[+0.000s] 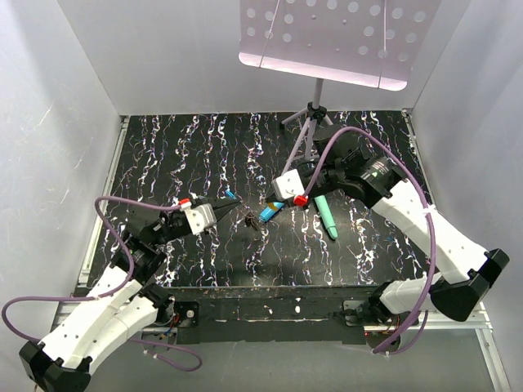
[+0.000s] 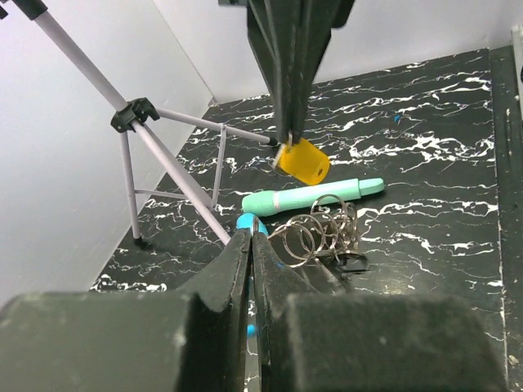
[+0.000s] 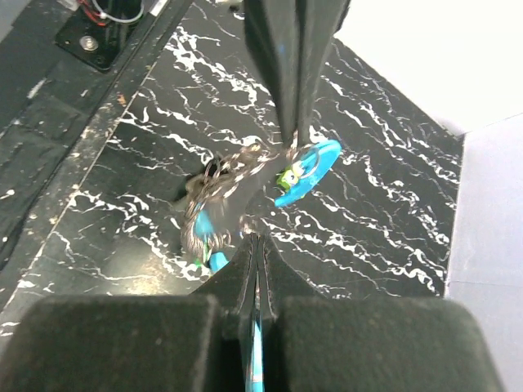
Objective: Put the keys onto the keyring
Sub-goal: Insert the key onto the keyring.
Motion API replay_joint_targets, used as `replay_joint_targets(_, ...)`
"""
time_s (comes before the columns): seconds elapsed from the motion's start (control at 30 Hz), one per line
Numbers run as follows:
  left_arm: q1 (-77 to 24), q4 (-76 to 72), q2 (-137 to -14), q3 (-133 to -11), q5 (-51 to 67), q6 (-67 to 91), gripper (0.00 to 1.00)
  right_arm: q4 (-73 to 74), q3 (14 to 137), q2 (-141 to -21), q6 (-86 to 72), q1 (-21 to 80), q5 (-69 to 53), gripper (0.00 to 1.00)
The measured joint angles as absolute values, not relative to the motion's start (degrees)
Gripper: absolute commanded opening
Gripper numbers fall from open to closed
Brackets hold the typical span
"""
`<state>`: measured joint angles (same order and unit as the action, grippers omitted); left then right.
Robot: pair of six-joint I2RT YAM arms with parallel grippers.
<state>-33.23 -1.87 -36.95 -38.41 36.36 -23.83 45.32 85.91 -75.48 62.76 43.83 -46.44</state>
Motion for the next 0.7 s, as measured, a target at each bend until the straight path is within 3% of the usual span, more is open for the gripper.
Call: replay_joint_targets(0.7,-32.7,-11.9,-34.8,-33.1,35.3,-23.3,0.0,25.4,76.1,-73.4,60.2,48.4,-39.8,0.01)
